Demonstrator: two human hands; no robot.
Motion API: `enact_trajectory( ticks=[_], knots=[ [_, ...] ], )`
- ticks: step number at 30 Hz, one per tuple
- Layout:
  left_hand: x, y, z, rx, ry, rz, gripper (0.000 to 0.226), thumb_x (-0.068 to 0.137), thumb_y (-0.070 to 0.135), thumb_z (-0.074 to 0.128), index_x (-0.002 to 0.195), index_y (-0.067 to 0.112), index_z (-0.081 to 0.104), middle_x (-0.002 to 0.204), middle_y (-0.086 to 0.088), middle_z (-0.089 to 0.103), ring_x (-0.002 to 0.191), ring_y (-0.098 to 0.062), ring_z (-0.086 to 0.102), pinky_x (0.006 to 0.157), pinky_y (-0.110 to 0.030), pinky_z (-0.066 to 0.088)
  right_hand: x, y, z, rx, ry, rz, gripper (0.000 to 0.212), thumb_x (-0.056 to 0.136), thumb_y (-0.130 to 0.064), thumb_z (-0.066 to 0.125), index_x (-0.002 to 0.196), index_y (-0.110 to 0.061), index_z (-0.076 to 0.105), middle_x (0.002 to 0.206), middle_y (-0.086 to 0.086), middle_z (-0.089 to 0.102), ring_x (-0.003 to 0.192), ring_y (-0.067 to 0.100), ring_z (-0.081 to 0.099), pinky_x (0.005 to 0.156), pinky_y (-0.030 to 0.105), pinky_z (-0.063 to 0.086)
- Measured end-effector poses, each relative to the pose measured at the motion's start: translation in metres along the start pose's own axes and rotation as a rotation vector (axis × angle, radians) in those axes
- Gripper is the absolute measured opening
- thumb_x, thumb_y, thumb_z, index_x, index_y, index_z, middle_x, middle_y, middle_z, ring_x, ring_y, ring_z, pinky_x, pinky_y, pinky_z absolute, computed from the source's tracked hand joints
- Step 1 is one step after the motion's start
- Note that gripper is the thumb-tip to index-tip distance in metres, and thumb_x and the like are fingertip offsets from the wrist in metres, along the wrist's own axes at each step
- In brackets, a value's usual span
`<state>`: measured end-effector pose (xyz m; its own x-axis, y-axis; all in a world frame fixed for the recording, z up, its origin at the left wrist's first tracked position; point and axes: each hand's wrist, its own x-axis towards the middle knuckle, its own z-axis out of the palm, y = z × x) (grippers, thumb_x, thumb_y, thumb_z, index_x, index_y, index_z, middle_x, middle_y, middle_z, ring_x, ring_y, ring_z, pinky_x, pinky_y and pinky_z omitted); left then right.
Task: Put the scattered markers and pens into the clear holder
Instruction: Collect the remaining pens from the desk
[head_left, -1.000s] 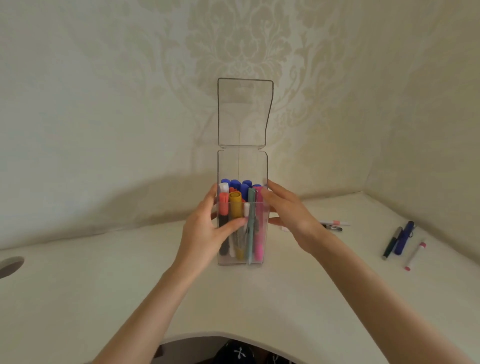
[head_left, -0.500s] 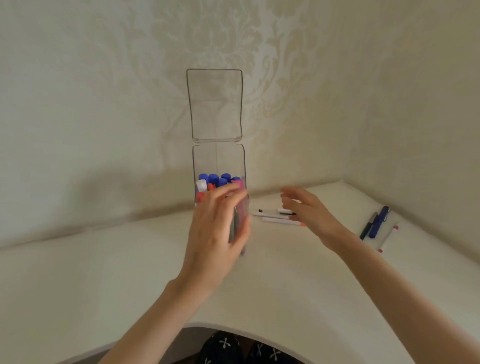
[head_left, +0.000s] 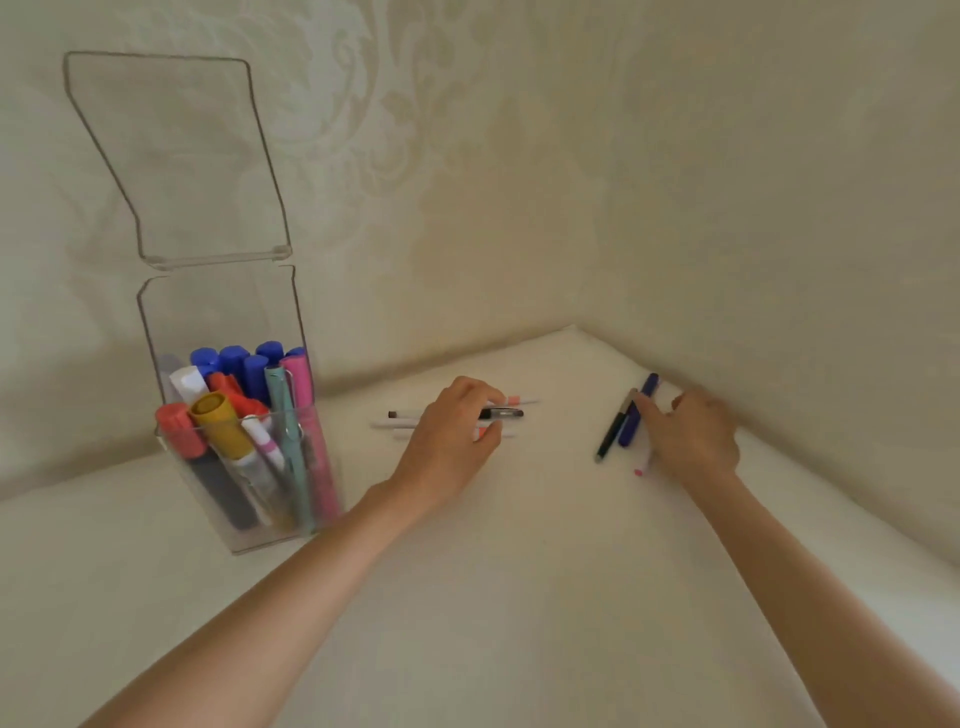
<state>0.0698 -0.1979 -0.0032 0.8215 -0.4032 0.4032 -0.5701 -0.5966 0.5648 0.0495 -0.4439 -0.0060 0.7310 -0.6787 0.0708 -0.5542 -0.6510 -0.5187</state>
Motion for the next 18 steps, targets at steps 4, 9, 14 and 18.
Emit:
enact_trajectory(
  ticks=[4,9,14,18],
  knots=[
    [0.006,0.000,0.015,-0.014,-0.020,0.018,0.024,0.085,0.007,0.057,0.108,0.013,0.059,0.110,0.000,0.053,0.101,-0.018,0.054,0.082,-0.020,0.040,0.003,-0.014,0.009,-0.043,-0.096,-0.097,0.058,0.086,-0.047,0.053,0.123,-0.003,0.044,0.124,0.020,0.048,0.115,0.037,0.046,0.077,0.037,0.042],
    [0.005,-0.003,0.012,-0.027,-0.026,0.029,0.023,0.084,0.005,0.058,0.106,0.013,0.060,0.104,0.006,0.048,0.101,-0.018,0.053,0.085,-0.019,0.039,-0.002,-0.024,0.008,0.034,-0.214,-0.186,0.034,0.086,-0.010,0.052,0.118,-0.002,0.042,0.111,0.018,0.052,0.095,0.035,0.054,0.074,0.037,0.044],
    [0.000,0.001,0.007,-0.091,-0.020,-0.039,0.021,0.085,0.008,0.057,0.106,0.011,0.060,0.103,0.003,0.049,0.099,-0.018,0.052,0.086,-0.023,0.041,-0.009,-0.028,0.007,-0.020,-0.294,-0.212,0.010,0.089,-0.008,0.049,0.097,-0.002,0.051,0.091,0.011,0.049,0.078,0.026,0.049,0.063,0.033,0.041],
    [-0.005,0.008,0.005,-0.189,-0.023,-0.104,0.019,0.088,0.011,0.057,0.106,0.012,0.059,0.103,0.003,0.054,0.091,-0.007,0.052,0.074,0.000,0.034,-0.021,-0.031,0.012,0.022,-0.279,-0.343,0.010,0.093,-0.010,0.044,0.084,-0.006,0.046,0.076,0.007,0.046,0.063,0.019,0.043,0.048,0.025,0.027]
  ],
)
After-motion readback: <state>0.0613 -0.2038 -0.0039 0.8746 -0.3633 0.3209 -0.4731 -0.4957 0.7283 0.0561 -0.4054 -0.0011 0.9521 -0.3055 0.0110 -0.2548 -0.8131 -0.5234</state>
